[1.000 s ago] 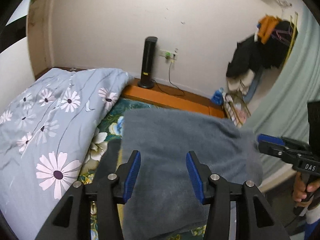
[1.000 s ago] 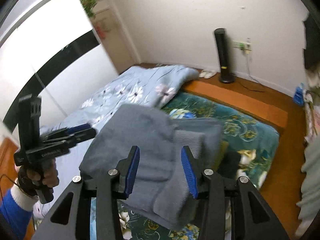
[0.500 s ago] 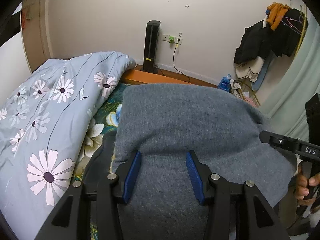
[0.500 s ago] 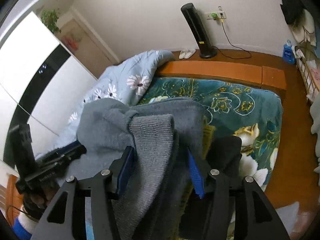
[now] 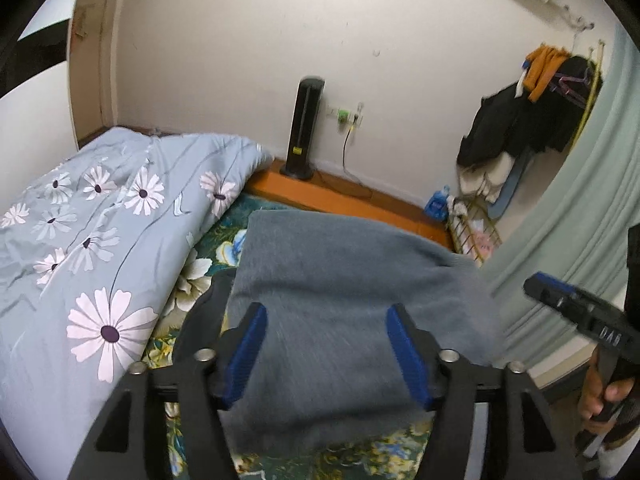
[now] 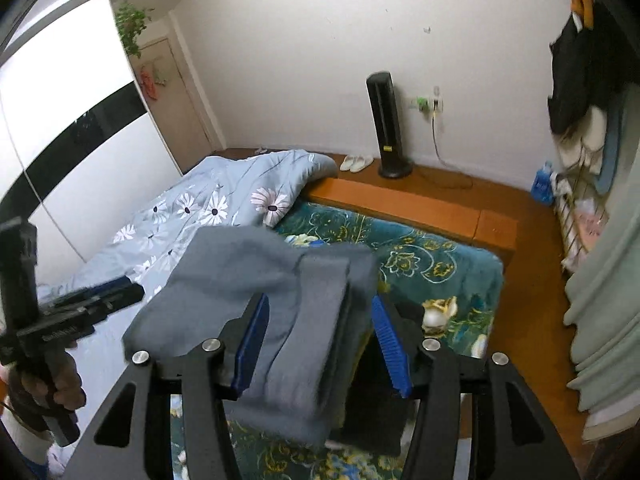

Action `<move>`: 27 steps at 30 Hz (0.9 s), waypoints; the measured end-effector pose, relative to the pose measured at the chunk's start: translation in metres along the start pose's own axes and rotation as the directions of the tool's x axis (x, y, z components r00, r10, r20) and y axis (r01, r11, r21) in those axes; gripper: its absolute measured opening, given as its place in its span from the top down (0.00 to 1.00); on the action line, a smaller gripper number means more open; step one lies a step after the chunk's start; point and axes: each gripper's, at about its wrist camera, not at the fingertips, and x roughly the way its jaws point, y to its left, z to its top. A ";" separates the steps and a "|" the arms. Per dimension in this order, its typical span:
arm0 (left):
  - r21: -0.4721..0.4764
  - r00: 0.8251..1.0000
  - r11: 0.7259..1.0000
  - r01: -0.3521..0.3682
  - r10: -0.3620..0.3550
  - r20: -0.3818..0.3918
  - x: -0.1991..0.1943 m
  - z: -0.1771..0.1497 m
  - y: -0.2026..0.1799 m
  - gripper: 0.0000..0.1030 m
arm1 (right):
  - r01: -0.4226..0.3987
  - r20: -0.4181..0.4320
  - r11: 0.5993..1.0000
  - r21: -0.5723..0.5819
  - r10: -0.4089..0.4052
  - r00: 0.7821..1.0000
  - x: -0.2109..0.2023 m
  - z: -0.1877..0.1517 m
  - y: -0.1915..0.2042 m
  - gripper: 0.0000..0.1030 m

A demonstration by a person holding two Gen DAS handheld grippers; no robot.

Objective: Fold clothes
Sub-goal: 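Lower the folded sweatshirt onto the top of the clothes stack with both grippers, then open both grippers and pull them back from the stack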

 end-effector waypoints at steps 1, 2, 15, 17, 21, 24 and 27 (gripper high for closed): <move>0.002 1.000 1.000 0.005 -0.005 0.024 -0.014 -0.012 -0.005 0.30 | 0.003 0.009 1.000 -0.015 -0.003 1.000 -0.008 -0.010 0.009 0.41; 0.000 0.999 1.000 0.007 -0.007 0.037 -0.022 -0.021 -0.007 0.27 | 0.006 0.018 1.000 -0.029 -0.005 1.000 -0.016 -0.020 0.017 0.40; -0.042 0.986 0.990 -0.136 0.139 0.088 -0.084 -0.162 -0.014 0.00 | 0.013 -0.057 0.999 -0.031 -0.015 0.998 -0.022 -0.150 0.073 0.08; -0.074 0.985 0.986 -0.150 0.156 0.073 -0.085 -0.177 -0.012 0.00 | 0.020 -0.047 0.999 -0.035 -0.022 0.999 -0.025 -0.160 0.078 0.06; -0.145 0.975 0.968 -0.207 0.215 0.046 -0.087 -0.203 -0.013 0.00 | 0.050 -0.028 0.997 -0.065 -0.052 0.998 -0.030 -0.175 0.085 0.00; -0.156 0.967 0.958 -0.241 0.250 0.044 -0.089 -0.218 -0.015 0.00 | 0.079 -0.003 0.993 -0.086 -0.080 0.997 -0.035 -0.185 0.088 0.00; -0.147 0.958 0.950 -0.274 0.284 0.051 -0.090 -0.228 -0.019 0.00 | 0.105 0.028 0.990 -0.098 -0.103 0.994 -0.039 -0.190 0.087 0.00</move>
